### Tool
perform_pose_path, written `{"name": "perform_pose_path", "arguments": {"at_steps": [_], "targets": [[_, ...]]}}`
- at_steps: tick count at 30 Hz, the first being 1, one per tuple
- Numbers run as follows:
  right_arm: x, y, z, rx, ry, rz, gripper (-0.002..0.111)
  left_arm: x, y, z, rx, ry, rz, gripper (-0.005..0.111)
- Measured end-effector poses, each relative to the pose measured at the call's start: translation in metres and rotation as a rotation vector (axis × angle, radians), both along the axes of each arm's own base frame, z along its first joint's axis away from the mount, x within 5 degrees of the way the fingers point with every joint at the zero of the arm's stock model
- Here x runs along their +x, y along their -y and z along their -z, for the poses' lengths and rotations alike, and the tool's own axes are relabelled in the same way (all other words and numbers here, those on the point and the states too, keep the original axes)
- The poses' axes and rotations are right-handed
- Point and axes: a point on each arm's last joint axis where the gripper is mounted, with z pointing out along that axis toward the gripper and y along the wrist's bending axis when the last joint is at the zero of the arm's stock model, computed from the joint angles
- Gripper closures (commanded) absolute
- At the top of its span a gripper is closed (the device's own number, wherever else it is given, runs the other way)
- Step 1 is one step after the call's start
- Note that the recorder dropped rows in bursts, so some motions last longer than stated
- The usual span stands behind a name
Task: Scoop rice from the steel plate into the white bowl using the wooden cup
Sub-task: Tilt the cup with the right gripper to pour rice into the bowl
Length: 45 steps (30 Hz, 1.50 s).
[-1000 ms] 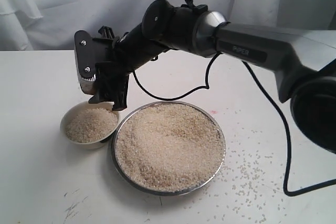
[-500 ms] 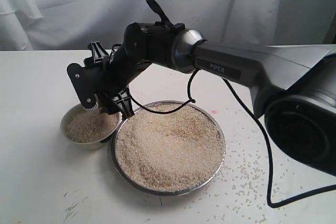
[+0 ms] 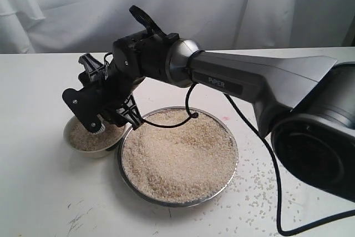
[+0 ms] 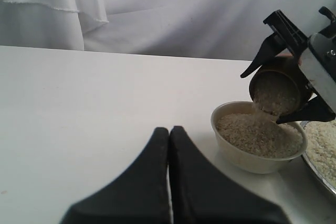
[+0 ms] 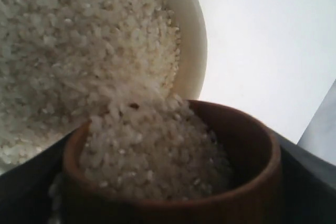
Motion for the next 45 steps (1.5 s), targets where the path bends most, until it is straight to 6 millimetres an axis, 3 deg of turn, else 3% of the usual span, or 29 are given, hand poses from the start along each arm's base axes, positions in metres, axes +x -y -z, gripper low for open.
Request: {"name": "perform_pose_path", "arguments": {"at_steps": [45], "targets": [[-0.025, -0.022, -0.009, -0.277, 0.463, -0.172, 0.108, 0.0, 0.0, 0.0, 0.0, 0.0, 0.0, 0.107]]}}
